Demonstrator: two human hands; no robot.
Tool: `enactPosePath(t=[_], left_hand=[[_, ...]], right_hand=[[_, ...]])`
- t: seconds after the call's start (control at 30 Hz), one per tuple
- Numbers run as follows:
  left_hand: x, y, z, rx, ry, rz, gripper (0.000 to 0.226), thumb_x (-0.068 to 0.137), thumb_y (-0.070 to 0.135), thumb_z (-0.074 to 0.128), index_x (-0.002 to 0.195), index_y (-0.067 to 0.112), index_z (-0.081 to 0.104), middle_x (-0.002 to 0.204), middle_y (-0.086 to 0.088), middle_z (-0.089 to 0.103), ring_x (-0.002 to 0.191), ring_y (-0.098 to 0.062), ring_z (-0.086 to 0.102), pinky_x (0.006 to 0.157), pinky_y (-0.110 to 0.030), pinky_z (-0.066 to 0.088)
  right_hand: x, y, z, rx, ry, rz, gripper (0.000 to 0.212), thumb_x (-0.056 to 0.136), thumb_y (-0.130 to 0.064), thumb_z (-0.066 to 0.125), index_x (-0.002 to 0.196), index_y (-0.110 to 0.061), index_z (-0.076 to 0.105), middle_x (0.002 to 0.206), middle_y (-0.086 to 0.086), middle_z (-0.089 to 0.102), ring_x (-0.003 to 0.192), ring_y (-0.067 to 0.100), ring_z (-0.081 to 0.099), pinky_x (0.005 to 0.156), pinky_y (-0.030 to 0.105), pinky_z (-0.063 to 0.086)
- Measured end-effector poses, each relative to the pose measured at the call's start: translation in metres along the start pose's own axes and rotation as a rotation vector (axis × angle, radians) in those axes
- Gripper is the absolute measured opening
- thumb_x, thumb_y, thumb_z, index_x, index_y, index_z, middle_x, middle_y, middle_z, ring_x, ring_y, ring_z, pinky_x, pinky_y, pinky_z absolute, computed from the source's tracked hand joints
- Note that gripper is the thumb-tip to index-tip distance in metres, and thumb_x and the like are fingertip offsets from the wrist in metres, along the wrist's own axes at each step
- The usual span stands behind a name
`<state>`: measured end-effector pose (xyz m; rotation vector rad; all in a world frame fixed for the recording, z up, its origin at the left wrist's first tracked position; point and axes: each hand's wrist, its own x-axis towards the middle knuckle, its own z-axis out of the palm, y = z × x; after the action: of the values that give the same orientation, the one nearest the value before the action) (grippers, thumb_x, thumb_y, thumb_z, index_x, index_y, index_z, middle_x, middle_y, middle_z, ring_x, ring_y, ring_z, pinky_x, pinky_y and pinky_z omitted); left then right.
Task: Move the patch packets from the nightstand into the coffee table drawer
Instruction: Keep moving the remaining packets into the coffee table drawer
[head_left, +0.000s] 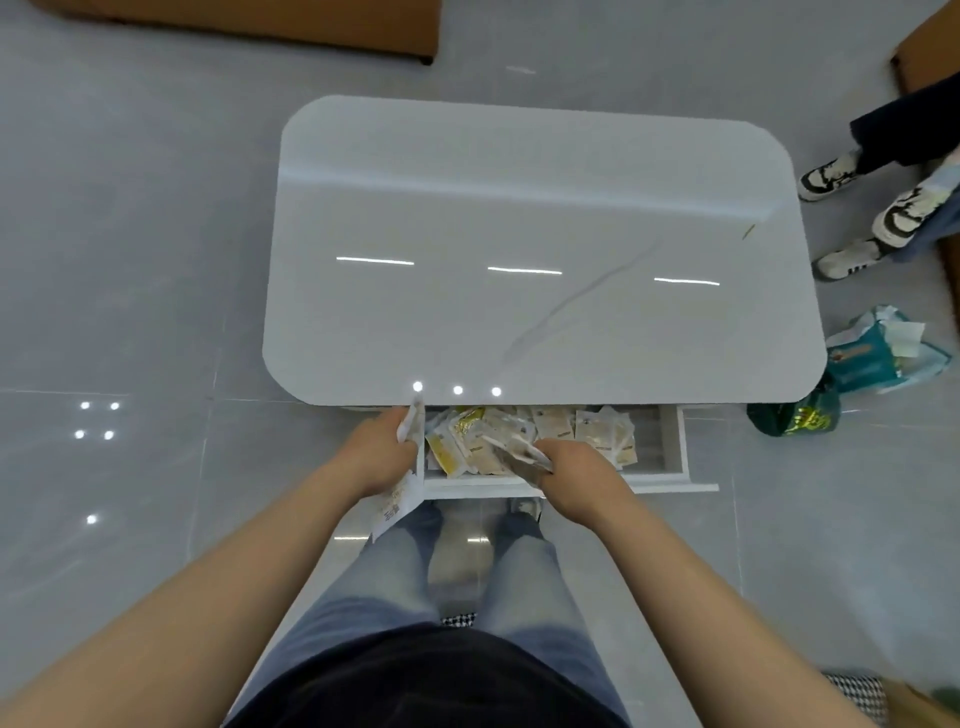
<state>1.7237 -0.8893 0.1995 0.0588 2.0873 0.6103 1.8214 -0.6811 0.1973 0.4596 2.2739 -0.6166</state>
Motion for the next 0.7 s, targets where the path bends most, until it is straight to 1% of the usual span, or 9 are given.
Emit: enactPosePath(t=[0.07, 0.13, 0.2, 0.3, 0.43, 0.53, 0.6, 0.67, 0.7], left_hand=[[0.001, 0.004, 0.008, -0.038, 0.049, -0.026, 0.041, 0.095, 0.015, 0.039, 0.136, 0.013, 0.041, 0.129, -0.010, 0.052, 0.106, -0.024, 0.049, 0.083, -0.028, 0.036], [0.003, 0.006, 0.020, -0.082, 0.092, -0.062, 0.040, 0.094, 0.014, 0.041, 0.133, 0.013, 0.043, 0.126, -0.009, 0.054, 0.099, -0.021, 0.049, 0.081, -0.028, 0.036], [0.004, 0.007, 0.034, -0.117, 0.104, -0.101, 0.040, 0.094, 0.016, 0.041, 0.133, 0.015, 0.043, 0.124, -0.009, 0.056, 0.098, -0.021, 0.050, 0.081, -0.029, 0.037], [0.009, 0.006, 0.058, -0.159, 0.115, -0.161, 0.038, 0.094, 0.018, 0.042, 0.131, 0.015, 0.045, 0.121, -0.009, 0.057, 0.100, -0.023, 0.052, 0.081, -0.030, 0.039], [0.021, 0.005, 0.083, -0.199, 0.117, -0.209, 0.037, 0.092, 0.018, 0.041, 0.128, 0.018, 0.048, 0.113, -0.007, 0.059, 0.097, -0.025, 0.055, 0.080, -0.033, 0.043], [0.035, 0.001, 0.097, -0.188, 0.115, -0.231, 0.034, 0.090, 0.018, 0.040, 0.122, 0.017, 0.051, 0.109, -0.008, 0.061, 0.091, -0.024, 0.056, 0.074, -0.033, 0.044], [0.049, -0.002, 0.108, -0.185, 0.103, -0.245, 0.037, 0.090, 0.018, 0.040, 0.127, 0.018, 0.049, 0.111, -0.008, 0.061, 0.090, -0.023, 0.055, 0.070, -0.032, 0.045], [0.064, 0.000, 0.118, -0.159, 0.075, -0.242, 0.042, 0.092, 0.018, 0.041, 0.135, 0.019, 0.043, 0.117, -0.008, 0.059, 0.088, -0.020, 0.051, 0.066, -0.027, 0.039], [0.072, 0.003, 0.124, -0.149, 0.067, -0.242, 0.044, 0.093, 0.018, 0.041, 0.138, 0.018, 0.040, 0.121, -0.009, 0.057, 0.089, -0.019, 0.048, 0.068, -0.027, 0.037]], right_hand=[[0.008, 0.010, -0.005, -0.028, -0.030, -0.029, 0.016, 0.094, -0.020, 0.050, 0.078, -0.022, 0.047, 0.080, 0.002, 0.054, 0.075, 0.023, 0.051, 0.049, 0.024, 0.030], [0.016, 0.022, -0.012, -0.055, -0.061, -0.058, 0.008, 0.091, -0.011, 0.048, 0.091, -0.016, 0.055, 0.083, 0.004, 0.057, 0.076, 0.023, 0.052, 0.051, 0.024, 0.032], [0.024, 0.035, -0.016, -0.066, -0.078, -0.087, 0.016, 0.088, -0.007, 0.046, 0.098, -0.015, 0.057, 0.085, 0.004, 0.058, 0.077, 0.023, 0.053, 0.051, 0.023, 0.033], [0.036, 0.052, -0.019, -0.098, -0.100, -0.124, 0.018, 0.087, -0.004, 0.045, 0.094, -0.019, 0.053, 0.085, 0.003, 0.058, 0.078, 0.023, 0.053, 0.051, 0.022, 0.032], [0.055, 0.073, -0.015, -0.125, -0.126, -0.133, 0.017, 0.087, -0.005, 0.045, 0.097, -0.014, 0.056, 0.087, 0.005, 0.059, 0.078, 0.023, 0.053, 0.051, 0.023, 0.032], [0.070, 0.085, -0.007, -0.121, -0.148, -0.124, 0.014, 0.089, -0.008, 0.046, 0.080, -0.018, 0.048, 0.078, 0.001, 0.052, 0.074, 0.021, 0.048, 0.050, 0.023, 0.028], [0.082, 0.095, 0.003, -0.085, -0.152, -0.093, 0.018, 0.091, -0.012, 0.047, 0.074, -0.020, 0.045, 0.075, 0.000, 0.050, 0.071, 0.020, 0.047, 0.050, 0.023, 0.028], [0.095, 0.109, 0.012, -0.064, -0.146, -0.064, 0.011, 0.092, -0.015, 0.048, 0.081, -0.016, 0.051, 0.077, 0.002, 0.054, 0.072, 0.021, 0.050, 0.051, 0.023, 0.031], [0.101, 0.118, 0.016, -0.062, -0.145, -0.048, 0.009, 0.092, -0.015, 0.048, 0.085, -0.015, 0.054, 0.079, 0.002, 0.056, 0.073, 0.022, 0.052, 0.052, 0.024, 0.032]])
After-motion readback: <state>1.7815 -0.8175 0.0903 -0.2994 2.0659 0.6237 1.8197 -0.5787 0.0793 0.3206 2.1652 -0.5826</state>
